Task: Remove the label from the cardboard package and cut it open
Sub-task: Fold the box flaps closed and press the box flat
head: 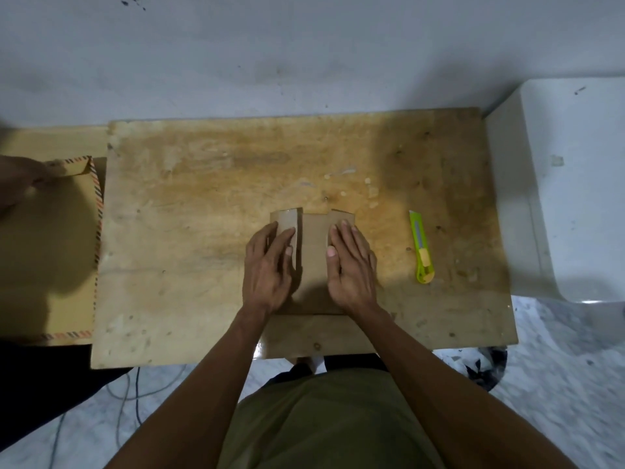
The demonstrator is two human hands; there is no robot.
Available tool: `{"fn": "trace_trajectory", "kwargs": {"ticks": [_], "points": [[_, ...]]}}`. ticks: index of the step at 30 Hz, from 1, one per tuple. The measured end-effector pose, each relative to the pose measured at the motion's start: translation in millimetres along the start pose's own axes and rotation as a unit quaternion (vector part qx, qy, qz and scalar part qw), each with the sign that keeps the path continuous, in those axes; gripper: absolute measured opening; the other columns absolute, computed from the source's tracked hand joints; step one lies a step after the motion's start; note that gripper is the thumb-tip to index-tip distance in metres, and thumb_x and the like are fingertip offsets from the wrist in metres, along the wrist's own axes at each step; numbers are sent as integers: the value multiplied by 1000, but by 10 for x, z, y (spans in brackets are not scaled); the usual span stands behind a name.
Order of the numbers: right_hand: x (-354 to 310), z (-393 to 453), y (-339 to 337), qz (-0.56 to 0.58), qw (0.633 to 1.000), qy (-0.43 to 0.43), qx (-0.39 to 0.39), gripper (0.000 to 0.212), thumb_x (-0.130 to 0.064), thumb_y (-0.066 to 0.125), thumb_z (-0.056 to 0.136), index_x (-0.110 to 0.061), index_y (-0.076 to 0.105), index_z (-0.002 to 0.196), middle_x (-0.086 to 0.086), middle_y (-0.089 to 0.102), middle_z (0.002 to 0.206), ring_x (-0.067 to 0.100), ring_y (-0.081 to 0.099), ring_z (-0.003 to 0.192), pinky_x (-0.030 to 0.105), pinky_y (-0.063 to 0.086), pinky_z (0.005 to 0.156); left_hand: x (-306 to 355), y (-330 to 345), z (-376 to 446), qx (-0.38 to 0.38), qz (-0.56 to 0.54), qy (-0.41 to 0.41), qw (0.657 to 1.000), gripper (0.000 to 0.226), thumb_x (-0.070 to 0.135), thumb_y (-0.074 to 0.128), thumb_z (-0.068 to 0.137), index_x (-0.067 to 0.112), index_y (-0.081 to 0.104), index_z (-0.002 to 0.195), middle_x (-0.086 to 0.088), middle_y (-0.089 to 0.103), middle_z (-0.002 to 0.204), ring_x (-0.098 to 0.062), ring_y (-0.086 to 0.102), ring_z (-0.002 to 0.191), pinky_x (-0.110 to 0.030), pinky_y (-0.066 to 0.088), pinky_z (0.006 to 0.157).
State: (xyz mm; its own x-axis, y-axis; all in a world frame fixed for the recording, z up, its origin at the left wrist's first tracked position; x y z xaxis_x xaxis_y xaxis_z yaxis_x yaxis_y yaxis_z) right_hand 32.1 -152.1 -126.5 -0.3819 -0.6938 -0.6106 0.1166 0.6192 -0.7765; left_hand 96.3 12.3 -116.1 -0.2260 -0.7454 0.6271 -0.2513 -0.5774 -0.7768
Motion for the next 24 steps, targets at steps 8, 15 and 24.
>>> {"fn": "trace_trajectory", "kwargs": {"ticks": [8, 15, 24], "points": [[4, 2, 211, -89, 995, -10, -35, 56, -39, 16, 103, -21, 17, 156, -2, 14, 165, 16, 4, 153, 49, 10, 119, -66, 386, -59, -99, 91, -32, 990, 59, 42, 12, 104, 23, 8, 160, 4, 1, 168, -18, -8, 155, -54, -3, 123], [40, 4, 298, -203, 978, -20, -49, 59, -41, 26, 103, -18, 15, 157, -1, 12, 165, 22, 4, 153, 55, 8, 119, -101, 451, -80, -79, 160, -43, 983, 57, 38, 19, 106, 25, 6, 160, 3, 3, 169, -25, -5, 156, -58, 1, 123], [81, 25, 359, -218, 974, -10, -66, 61, -43, 24, 102, -19, 11, 157, 0, 5, 166, 23, -1, 153, 57, 7, 119, -108, 458, -90, -44, 224, -43, 973, 56, 36, 25, 105, 24, 14, 160, 1, 14, 167, -28, 8, 155, -62, 12, 120]]}}
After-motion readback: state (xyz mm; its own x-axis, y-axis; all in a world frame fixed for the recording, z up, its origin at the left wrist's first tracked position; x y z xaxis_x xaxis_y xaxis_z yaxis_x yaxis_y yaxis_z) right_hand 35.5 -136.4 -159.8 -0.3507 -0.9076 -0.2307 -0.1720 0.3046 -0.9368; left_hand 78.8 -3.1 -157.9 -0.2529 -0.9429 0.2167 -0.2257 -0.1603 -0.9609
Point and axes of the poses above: each hand's wrist, its own z-axis towards the middle knuckle, its own y-axis out of the palm, x = y × z, the point moved 10 cm from there along z, towards the middle knuckle
